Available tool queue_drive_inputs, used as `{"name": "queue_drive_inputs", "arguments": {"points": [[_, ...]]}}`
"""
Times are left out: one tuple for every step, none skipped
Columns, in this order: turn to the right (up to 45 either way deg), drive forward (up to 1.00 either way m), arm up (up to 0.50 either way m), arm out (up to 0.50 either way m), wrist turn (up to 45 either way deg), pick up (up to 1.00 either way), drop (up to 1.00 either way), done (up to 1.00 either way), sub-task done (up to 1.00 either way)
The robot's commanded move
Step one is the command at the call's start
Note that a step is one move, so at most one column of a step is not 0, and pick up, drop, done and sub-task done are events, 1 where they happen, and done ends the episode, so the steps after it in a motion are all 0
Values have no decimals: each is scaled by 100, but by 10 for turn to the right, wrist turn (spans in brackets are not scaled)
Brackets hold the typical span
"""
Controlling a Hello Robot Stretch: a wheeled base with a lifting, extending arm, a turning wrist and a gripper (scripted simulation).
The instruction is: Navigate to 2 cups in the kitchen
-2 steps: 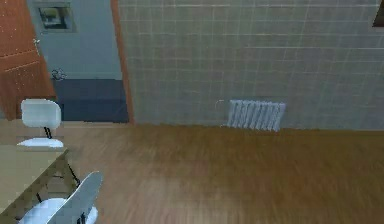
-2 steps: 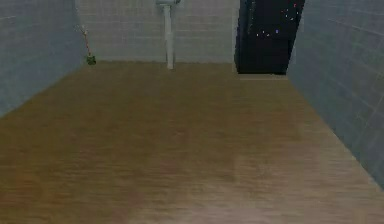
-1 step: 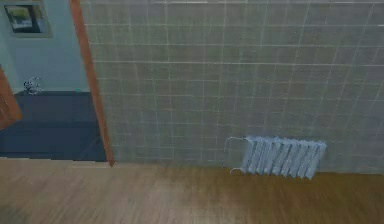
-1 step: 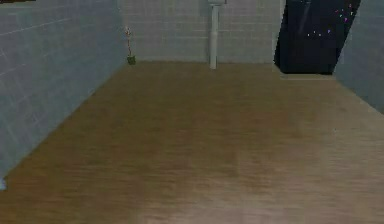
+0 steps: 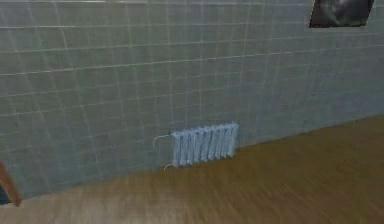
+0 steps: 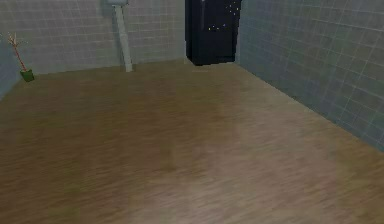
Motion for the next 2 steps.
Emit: {"name": "queue_drive_inputs", "arguments": {"points": [[0, 5, 0, 0, 0, 0, 0, 0, 0], [-450, 0, 0, 0, 0, 0, 0, 0, 0]]}}
